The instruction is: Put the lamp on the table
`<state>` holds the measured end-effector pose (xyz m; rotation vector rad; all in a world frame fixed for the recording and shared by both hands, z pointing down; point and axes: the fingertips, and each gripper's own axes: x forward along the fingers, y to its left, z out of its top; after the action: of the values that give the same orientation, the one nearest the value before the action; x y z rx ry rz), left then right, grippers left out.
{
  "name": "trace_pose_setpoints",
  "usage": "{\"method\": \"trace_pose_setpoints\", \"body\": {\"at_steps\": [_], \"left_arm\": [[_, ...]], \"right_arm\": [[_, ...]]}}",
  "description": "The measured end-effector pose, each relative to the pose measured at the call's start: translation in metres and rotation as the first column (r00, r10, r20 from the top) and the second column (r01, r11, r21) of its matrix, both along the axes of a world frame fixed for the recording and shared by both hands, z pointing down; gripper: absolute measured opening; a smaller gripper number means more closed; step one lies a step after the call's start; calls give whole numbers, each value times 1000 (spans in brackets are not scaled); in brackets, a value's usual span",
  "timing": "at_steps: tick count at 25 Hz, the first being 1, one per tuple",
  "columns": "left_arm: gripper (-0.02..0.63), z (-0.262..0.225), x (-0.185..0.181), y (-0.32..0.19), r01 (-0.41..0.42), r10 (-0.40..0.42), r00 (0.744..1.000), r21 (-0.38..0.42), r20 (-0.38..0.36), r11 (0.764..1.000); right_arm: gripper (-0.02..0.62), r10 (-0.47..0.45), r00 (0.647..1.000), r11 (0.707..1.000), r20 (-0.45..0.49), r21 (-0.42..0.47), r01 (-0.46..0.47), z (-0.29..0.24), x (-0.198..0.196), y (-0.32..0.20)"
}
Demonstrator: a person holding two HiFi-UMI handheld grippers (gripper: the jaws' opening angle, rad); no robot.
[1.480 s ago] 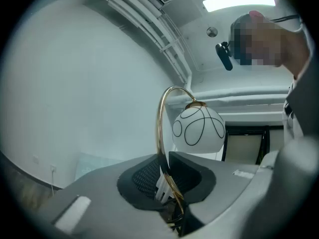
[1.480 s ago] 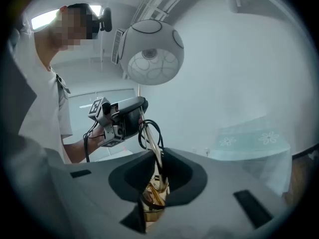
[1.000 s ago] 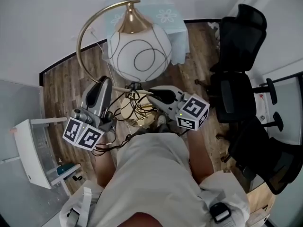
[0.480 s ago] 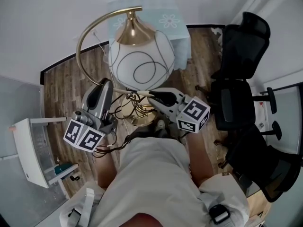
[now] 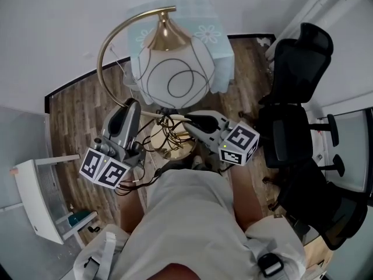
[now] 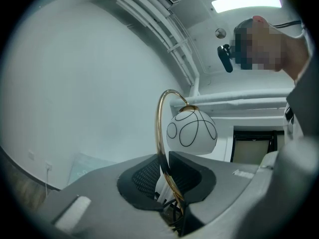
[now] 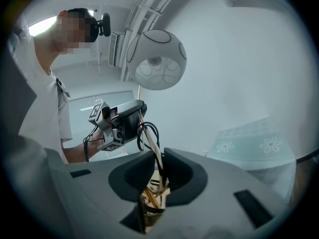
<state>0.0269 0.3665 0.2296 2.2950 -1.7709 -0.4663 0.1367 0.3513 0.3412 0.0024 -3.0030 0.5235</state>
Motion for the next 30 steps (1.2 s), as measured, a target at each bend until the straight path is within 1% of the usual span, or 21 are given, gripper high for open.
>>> {"method": "trace_pose_setpoints", "body": {"at_steps": [10,15,20,22,25,30], "left_arm": [[57,-1,-50,-71,-67,67,998,-5,4,998],[55,1,-56,-83,-83,83,997,0,4,997],[54,1,-56,-85,-81,81,997,8,-4,997],[54,-1,-56,-103,-82,82,997,4,-4,997],[54,-2,-61,-143,-76,76,997,-5,-9,997],[54,2,-62,-173,-42,41,999,-10,-13,999]], "right_arm": [[55,55,998,998,-5,4,-55,-2,-48,-64],[55,68,998,998,-5,14,-67,1,-56,-74],[55,58,998,998,-12,22,-58,1,-55,-79],[55,56,998,998,-10,21,-56,-1,-55,-98],[55,47,999,999,-4,9,-47,-3,-61,-138],[55,11,1000,1000,-3,2,-11,0,-62,-172]]}}
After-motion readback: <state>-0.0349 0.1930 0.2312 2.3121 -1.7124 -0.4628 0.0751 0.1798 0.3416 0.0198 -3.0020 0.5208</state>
